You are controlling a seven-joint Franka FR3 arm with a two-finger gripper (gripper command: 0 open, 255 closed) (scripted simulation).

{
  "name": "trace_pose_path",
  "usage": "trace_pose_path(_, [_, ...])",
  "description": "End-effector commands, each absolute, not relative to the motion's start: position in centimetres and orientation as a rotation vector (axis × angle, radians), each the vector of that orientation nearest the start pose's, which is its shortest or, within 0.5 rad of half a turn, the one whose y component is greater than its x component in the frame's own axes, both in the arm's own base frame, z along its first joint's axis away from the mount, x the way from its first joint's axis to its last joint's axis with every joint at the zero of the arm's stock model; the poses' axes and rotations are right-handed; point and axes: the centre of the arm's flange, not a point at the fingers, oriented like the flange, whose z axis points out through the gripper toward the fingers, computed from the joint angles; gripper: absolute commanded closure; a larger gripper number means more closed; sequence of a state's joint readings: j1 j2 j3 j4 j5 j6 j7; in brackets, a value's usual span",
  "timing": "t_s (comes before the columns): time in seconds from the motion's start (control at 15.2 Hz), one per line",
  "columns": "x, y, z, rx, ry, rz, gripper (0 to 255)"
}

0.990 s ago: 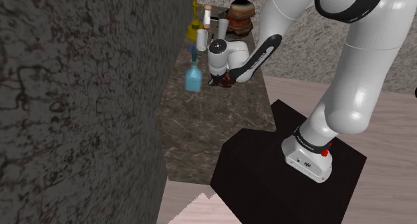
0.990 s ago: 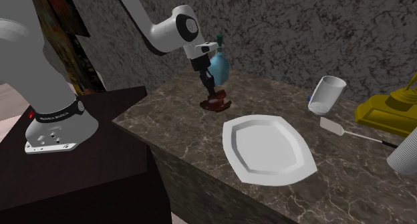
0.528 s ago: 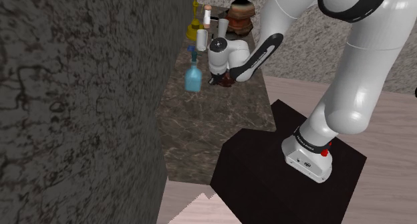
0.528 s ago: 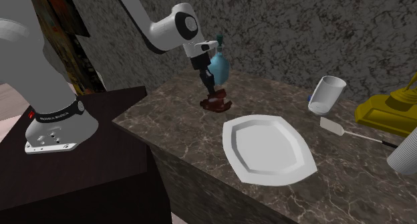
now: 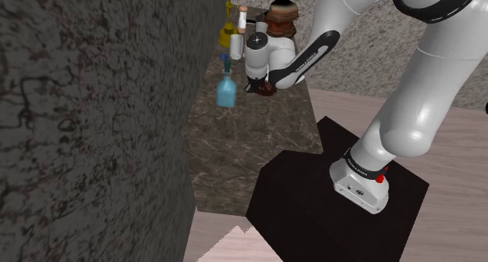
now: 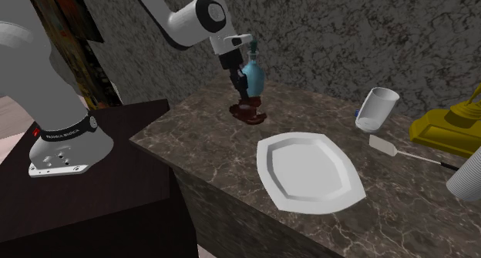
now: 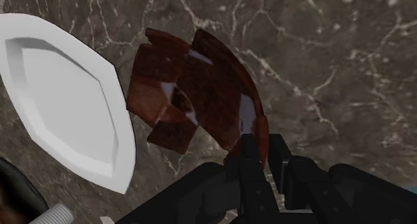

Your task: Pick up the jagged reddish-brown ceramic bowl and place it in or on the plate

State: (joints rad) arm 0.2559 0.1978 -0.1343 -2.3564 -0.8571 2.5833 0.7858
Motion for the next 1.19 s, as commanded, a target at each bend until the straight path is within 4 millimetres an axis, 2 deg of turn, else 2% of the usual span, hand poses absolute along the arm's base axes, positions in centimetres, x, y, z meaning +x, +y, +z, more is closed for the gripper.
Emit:
trace_pose_path(0.0, [50.5, 7.4, 25.7, -3.537, -0.131, -0.41, 255])
trace_pose_path(0.46, [50.5, 7.4, 29.3, -3.537, -0.131, -0.41, 255])
trace_pose_path(1.12, [54.9, -5.0, 30.0, -3.537, -0.131, -0.41, 255])
